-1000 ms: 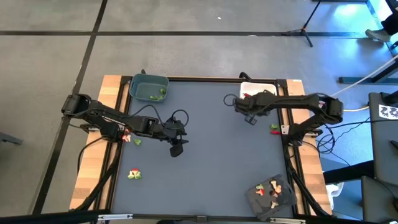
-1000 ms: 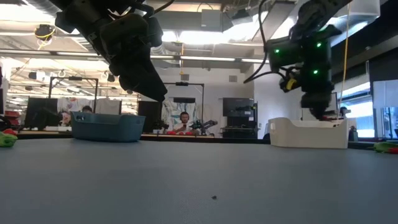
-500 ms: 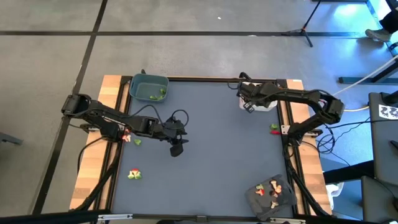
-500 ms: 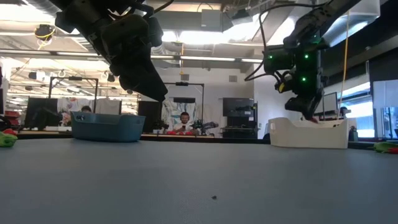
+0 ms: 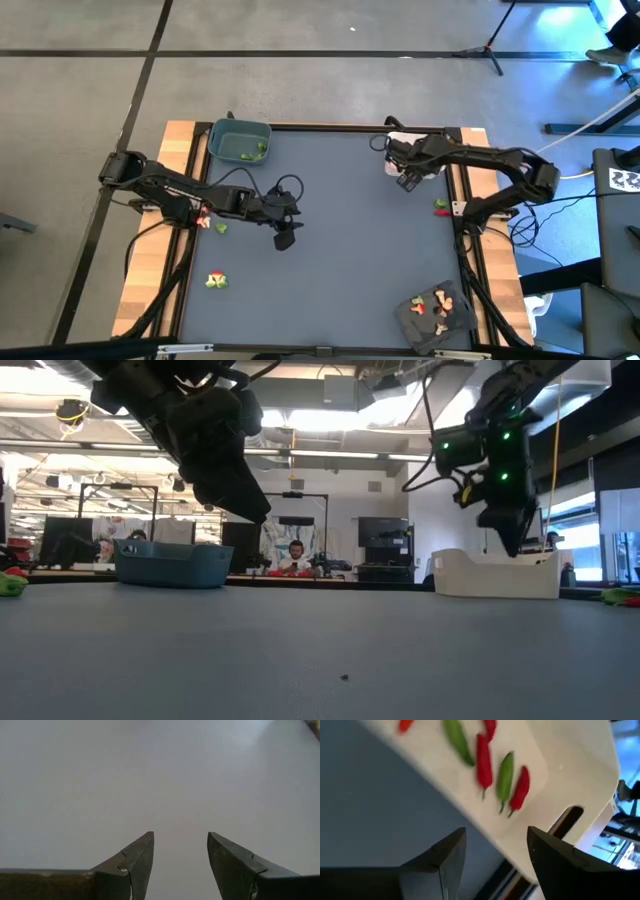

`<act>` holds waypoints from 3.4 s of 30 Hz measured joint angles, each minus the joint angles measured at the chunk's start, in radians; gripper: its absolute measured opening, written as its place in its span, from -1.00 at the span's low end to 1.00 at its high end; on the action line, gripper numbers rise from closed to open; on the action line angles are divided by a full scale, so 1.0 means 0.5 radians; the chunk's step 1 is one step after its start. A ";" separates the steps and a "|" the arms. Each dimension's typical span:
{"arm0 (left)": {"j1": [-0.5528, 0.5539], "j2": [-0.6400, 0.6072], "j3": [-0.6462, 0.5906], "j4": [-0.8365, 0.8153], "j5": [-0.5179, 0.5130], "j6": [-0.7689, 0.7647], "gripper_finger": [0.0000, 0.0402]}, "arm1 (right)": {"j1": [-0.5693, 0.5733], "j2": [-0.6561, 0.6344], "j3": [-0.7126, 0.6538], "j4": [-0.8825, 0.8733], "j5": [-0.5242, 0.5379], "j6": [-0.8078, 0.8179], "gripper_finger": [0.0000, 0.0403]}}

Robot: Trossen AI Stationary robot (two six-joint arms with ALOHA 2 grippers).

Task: Sort produce into baskets
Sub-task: Put the red chili pepper into the white bin, then put the green bell pepper into the blue bin

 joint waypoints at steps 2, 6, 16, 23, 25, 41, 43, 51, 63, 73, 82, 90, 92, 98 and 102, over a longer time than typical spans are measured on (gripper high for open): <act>0.000 0.000 0.000 0.000 0.000 0.000 -0.10 | 0.069 -0.046 0.000 -0.093 -0.054 0.002 0.05; -0.001 0.000 0.000 0.000 0.001 -0.001 -0.10 | 0.229 -0.118 0.000 -0.249 -0.212 0.000 0.05; -0.001 0.000 0.001 0.000 0.001 -0.009 -0.10 | 0.606 -0.127 -0.001 -0.418 -0.389 0.018 0.05; -0.001 0.000 0.000 -0.001 0.002 -0.003 -0.10 | 0.694 -0.127 -0.033 -0.405 -0.538 0.116 0.04; -0.002 0.000 0.000 -0.001 0.002 -0.003 -0.10 | 0.693 -0.127 -0.107 -0.389 -0.621 0.130 0.01; -0.002 0.000 0.000 0.002 -0.019 0.011 -0.10 | 0.687 -0.062 -0.510 -0.109 -0.644 0.157 -0.39; -0.002 0.000 0.000 0.005 -0.021 0.011 -0.10 | 0.687 0.002 -0.511 -0.122 -0.687 0.131 -0.40; -0.002 -0.001 0.000 0.035 -0.024 0.012 -0.10 | 0.687 0.333 -0.510 -0.122 -0.668 0.127 -0.42; -0.005 0.000 0.000 0.044 -0.025 0.012 -0.10 | 0.688 0.700 -0.502 -0.181 -0.655 0.113 -0.57; -0.005 0.000 0.000 0.044 -0.026 0.012 -0.10 | 0.689 0.698 -0.501 -0.167 -0.704 0.107 -0.93; -0.005 0.000 0.000 0.043 -0.027 0.016 -0.10 | 0.689 0.595 -0.461 -0.175 -0.715 0.104 -0.96; -0.005 0.000 0.000 0.044 -0.028 0.034 -0.10 | 0.689 0.402 -0.316 -0.243 -0.700 0.107 -0.99; -0.005 0.000 0.000 0.044 -0.027 0.034 -0.10 | 0.688 0.362 -0.297 -0.249 -0.736 0.126 -0.97; -0.005 0.000 0.000 0.044 -0.028 0.033 -0.10 | 0.688 0.366 -0.297 -0.337 -0.783 0.332 -0.81; -0.005 0.000 0.000 0.044 -0.028 0.032 -0.10 | 0.688 0.366 -0.307 -0.388 -0.710 0.378 -0.57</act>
